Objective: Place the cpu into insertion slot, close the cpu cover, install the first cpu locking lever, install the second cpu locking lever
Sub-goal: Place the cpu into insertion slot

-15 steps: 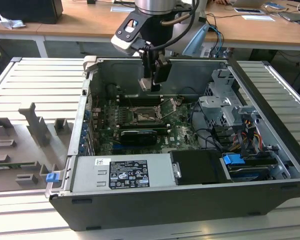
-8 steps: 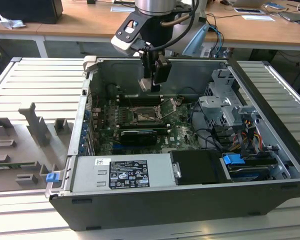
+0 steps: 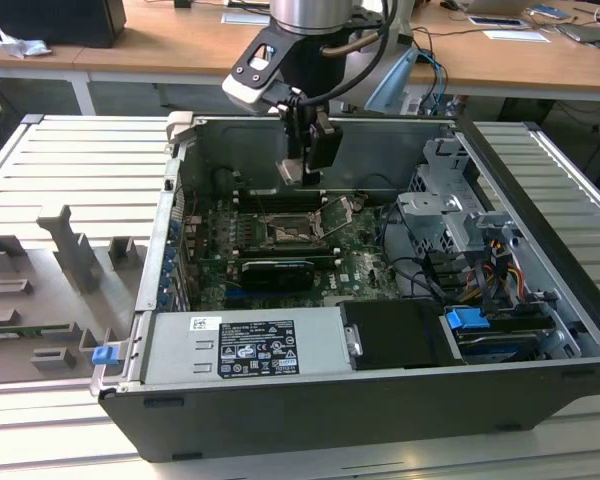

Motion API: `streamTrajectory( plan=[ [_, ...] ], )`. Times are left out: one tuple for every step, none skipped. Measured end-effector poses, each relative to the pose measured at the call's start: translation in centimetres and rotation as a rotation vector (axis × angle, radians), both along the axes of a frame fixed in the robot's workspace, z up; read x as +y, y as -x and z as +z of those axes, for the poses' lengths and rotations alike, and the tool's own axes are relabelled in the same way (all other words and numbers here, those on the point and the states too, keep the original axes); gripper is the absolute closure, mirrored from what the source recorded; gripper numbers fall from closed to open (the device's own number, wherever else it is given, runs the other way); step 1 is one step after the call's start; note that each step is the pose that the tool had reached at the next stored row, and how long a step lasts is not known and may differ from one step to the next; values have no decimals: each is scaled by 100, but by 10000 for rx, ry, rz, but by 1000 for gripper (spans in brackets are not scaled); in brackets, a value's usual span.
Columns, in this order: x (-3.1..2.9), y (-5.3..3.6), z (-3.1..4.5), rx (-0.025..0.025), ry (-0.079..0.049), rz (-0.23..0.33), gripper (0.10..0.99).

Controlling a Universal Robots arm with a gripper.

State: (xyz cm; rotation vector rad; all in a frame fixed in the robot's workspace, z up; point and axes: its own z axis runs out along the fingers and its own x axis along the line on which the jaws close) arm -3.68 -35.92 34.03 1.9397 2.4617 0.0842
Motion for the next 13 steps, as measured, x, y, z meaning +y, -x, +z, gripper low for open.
streamTrajectory(
  plan=[
    [0,0,-6,-1,-1,-203,545],
    [0,0,-11,-1,-1,-346,545],
    [0,0,-19,-1,0,-535,545],
    [0,0,-26,-1,0,-680,545],
    [0,0,-35,-1,0,-854,545],
    [0,0,-61,0,1,-1183,545],
    [0,0,-73,-1,0,-1186,545],
    [0,0,-87,-1,1,-1188,545],
    [0,0,-100,-1,0,-1190,545],
    [0,0,-113,-1,1,-1193,545],
    [0,0,-131,0,1,-1197,545],
    [0,0,-140,-1,0,-1199,545],
    [0,0,-148,-1,1,-1201,545]
  ],
)
